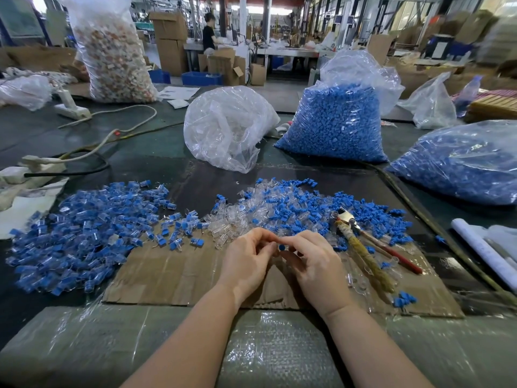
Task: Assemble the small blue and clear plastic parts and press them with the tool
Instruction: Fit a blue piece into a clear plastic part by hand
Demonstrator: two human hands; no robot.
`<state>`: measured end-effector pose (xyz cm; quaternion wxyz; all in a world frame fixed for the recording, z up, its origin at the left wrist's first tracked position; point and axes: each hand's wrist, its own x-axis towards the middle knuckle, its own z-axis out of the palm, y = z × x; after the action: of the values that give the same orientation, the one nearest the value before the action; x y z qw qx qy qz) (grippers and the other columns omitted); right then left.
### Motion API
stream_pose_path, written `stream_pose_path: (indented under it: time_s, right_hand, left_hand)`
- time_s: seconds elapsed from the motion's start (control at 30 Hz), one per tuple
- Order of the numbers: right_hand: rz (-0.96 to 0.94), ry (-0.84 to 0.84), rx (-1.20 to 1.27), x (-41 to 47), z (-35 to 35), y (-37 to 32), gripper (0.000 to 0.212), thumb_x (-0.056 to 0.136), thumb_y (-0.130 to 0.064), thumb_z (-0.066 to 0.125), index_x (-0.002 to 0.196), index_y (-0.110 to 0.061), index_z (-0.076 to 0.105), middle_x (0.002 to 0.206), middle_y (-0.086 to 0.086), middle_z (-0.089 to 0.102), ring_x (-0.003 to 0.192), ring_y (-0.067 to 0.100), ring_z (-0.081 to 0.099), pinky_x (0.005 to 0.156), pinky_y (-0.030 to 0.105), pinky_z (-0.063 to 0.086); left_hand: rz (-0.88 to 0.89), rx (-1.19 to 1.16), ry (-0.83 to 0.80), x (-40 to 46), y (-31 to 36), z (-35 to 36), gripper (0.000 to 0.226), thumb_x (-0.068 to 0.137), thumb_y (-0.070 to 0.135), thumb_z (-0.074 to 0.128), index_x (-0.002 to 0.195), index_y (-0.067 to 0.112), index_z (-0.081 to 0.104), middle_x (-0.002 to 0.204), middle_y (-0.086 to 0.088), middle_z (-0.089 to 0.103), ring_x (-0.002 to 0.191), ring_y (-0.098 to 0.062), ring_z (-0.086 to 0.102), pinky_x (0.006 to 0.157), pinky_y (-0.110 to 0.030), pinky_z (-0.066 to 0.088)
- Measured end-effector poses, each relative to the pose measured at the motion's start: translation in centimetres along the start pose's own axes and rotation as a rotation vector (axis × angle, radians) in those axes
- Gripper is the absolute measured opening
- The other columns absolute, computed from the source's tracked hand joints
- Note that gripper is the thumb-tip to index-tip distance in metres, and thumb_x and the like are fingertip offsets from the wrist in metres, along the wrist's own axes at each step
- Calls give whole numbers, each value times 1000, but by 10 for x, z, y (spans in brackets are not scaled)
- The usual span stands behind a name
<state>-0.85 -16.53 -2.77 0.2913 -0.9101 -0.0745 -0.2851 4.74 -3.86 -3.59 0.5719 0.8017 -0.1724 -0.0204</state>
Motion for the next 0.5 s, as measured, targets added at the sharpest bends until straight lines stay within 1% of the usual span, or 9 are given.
stream_pose_path:
  time_s: [0.07, 0.17, 0.2, 0.33, 0.43, 0.5]
  right_hand:
    - [-2, 16, -2, 1, 0, 0, 37, 84, -44, 53, 92, -13, 72, 79, 0, 64, 75, 21, 59, 67, 40, 52]
    - [-4, 28, -7, 0, 1, 3, 20, 81, -29, 70, 91, -12, 72, 79, 2, 64, 76, 22, 59, 68, 42, 52]
    - [-4, 27, -12, 0, 2, 3, 18, 79, -25, 73, 91, -12, 72, 79, 2, 64, 76, 23, 59, 68, 41, 52]
    - [-1, 13, -11, 0, 1, 4, 17, 77, -21, 75, 92, -12, 72, 81, 1, 64, 77, 21, 59, 69, 38, 52]
    - [5, 28, -11, 0, 0, 5, 21, 76, -9, 75, 96, -9, 70, 86, 1, 64, 83, 20, 60, 75, 38, 53]
    - [34, 58, -46, 2, -4, 6, 25, 77, -9, 73, 102, -9, 68, 91, 0, 63, 88, 17, 58, 82, 38, 51]
  left_hand:
    - [0, 8, -1, 0, 0, 0, 27, 88, 9, 60, 77, 33, 60, 73, 5, 67, 70, -9, 63, 68, -20, 52]
    - [11, 18, 10, 0, 0, 0, 26, 87, 9, 61, 76, 32, 62, 72, 4, 67, 70, -11, 63, 68, -23, 51]
    - [11, 12, 11, 0, 1, 0, 25, 87, 9, 61, 76, 31, 62, 72, 3, 68, 70, -13, 63, 68, -23, 51]
    - [-9, -54, 5, 1, 2, 1, 23, 83, 5, 66, 75, 27, 63, 69, 5, 64, 65, -6, 58, 65, -19, 50]
    - [-35, -88, -7, 1, 3, 1, 20, 82, 3, 67, 77, 22, 62, 73, -1, 64, 69, -11, 59, 69, -25, 54]
    - [-46, -96, -3, 1, 4, 1, 18, 82, 4, 67, 78, 21, 62, 75, -3, 65, 72, -16, 62, 71, -27, 55]
